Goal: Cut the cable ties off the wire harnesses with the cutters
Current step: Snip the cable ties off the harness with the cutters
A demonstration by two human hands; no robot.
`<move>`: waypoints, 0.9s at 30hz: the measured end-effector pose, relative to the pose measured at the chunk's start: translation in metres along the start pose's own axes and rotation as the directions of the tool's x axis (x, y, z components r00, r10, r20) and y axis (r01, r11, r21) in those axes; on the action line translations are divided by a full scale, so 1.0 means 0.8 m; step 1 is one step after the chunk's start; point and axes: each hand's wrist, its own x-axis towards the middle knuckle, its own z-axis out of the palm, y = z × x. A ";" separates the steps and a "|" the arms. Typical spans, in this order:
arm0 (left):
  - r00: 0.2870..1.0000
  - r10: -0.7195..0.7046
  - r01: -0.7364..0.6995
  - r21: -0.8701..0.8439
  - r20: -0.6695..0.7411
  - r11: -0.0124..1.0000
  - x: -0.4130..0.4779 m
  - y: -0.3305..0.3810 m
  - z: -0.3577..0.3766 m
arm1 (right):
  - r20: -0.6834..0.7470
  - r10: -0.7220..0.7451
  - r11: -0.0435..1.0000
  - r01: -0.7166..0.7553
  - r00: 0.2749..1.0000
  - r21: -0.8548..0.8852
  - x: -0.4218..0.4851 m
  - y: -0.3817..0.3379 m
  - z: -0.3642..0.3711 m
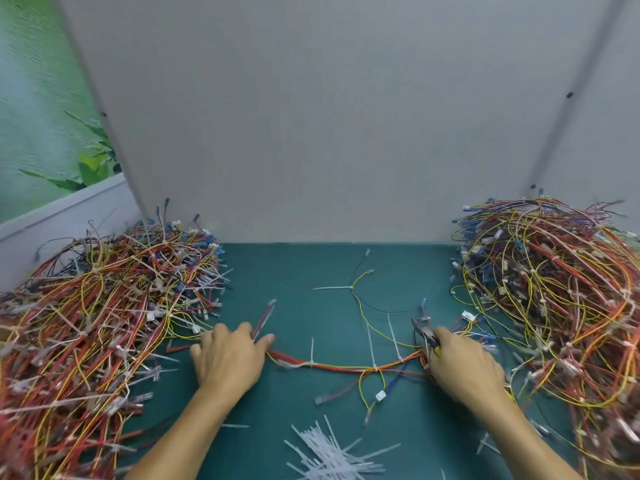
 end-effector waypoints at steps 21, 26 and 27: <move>0.767 0.583 -0.628 -0.501 -0.268 0.596 -0.012 0.011 0.024 | -0.050 -0.005 0.982 0.014 0.999 0.188 0.000 -0.019 0.018; 0.912 0.306 -0.402 -0.445 -0.273 0.800 -0.017 0.022 0.027 | -0.046 -0.066 0.981 0.073 0.997 0.181 0.003 -0.016 0.023; 0.916 0.263 -0.379 -0.437 -0.302 0.816 -0.017 0.021 0.029 | -0.047 -0.077 0.981 0.084 0.996 0.176 0.002 -0.016 0.023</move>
